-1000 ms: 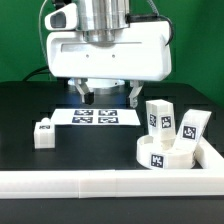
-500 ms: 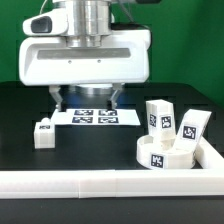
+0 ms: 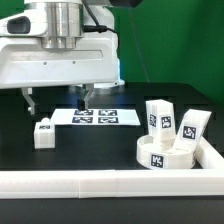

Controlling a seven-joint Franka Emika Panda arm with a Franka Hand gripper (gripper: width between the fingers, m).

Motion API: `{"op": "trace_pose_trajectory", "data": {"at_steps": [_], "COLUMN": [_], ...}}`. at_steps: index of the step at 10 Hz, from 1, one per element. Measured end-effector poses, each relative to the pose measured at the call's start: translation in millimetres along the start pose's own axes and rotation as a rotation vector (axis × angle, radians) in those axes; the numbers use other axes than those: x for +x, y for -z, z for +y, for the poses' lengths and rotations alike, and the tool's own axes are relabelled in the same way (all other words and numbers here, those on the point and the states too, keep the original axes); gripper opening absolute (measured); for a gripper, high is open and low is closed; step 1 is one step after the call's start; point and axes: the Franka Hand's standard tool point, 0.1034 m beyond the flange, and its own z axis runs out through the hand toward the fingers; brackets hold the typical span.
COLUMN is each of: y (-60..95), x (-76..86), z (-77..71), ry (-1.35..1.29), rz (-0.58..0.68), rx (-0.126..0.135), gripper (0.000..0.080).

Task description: Assemble stool

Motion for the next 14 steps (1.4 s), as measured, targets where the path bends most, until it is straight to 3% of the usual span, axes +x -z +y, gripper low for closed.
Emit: {"op": "trace_pose_trajectory", "data": {"at_steps": [1,3,4,5,8,9,11,14], "y": [-4.7,-10.8,-16.9,-20.4,-21.1,-23.5,-29.8,-27.4], "x": [-4.3,-17.0,-25.9,-32.0,-31.3,-33.7,-36.4,-37.4], "z": [5.8,25.0,30.3,36.4,31.8,26.0,30.5,19.8], "ry": [-0.021,-0.137,-0.213,-0.223,-0.232,-0.253,-0.348,-0.428], "rz": [-0.001,0.022,0.009,-0.010,-0.033,-0.089,-0.167,-0.380], "rx": [-0.009,-0.063,-0.065,-0.061,-0.045,-0.011,0.002,0.051], "gripper": [0.0649,0.0649,0.0649,0.0649,0.0649,0.0649,0.0649,0.0649]}}
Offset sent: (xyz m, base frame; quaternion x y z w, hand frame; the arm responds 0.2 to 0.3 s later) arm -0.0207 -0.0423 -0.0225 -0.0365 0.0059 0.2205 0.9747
